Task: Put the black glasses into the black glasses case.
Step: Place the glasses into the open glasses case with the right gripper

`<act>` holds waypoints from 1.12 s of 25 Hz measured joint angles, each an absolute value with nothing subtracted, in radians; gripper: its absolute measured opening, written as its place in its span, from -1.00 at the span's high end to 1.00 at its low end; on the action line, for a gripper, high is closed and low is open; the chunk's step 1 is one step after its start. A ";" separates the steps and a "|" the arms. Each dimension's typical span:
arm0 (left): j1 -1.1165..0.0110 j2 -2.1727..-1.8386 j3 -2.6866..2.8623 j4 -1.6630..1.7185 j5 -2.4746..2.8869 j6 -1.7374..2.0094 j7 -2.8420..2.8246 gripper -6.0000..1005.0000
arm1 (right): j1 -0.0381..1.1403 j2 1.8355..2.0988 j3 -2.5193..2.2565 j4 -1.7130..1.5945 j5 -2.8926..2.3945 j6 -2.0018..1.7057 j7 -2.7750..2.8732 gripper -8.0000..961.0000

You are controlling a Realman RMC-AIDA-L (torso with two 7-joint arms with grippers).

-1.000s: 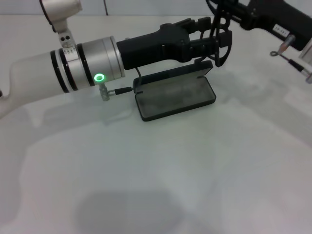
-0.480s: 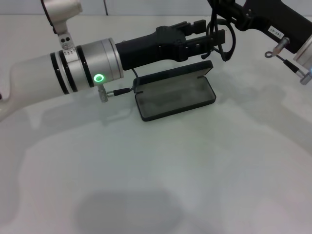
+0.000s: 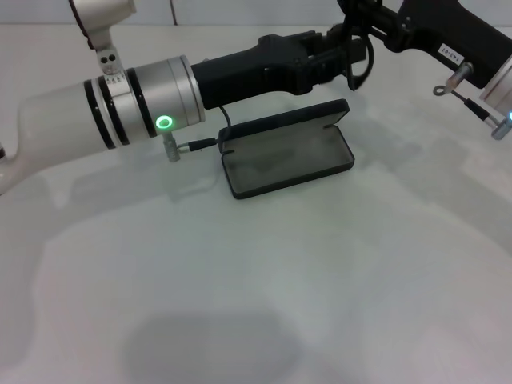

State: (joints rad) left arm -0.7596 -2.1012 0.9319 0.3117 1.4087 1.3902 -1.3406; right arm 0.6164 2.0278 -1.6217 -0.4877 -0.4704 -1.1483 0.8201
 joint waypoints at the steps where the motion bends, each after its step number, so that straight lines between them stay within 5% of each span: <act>1: -0.759 -2.101 0.932 0.309 1.401 1.387 -1.340 0.08 | 0.616 2.028 -1.622 -0.487 -0.470 -1.148 0.820 -0.60; 11: -0.732 -2.099 0.930 0.306 1.334 1.384 -1.329 0.31 | 0.613 2.028 -1.624 -0.477 -0.472 -1.124 0.821 -0.60; 22: -0.723 -2.097 0.931 0.308 1.328 1.384 -1.325 0.88 | 0.601 2.028 -1.627 -0.475 -0.477 -1.109 0.826 -0.60; 28: -0.721 -2.095 0.931 0.308 1.328 1.390 -1.325 0.88 | 0.597 2.024 -1.659 -0.475 -0.479 -1.053 0.827 -0.60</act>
State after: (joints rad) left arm -0.7206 -2.0955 0.9311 0.3080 1.3283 1.3900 -1.3253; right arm 0.5972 2.0244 -1.6588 -0.4752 -0.4792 -1.0530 0.8269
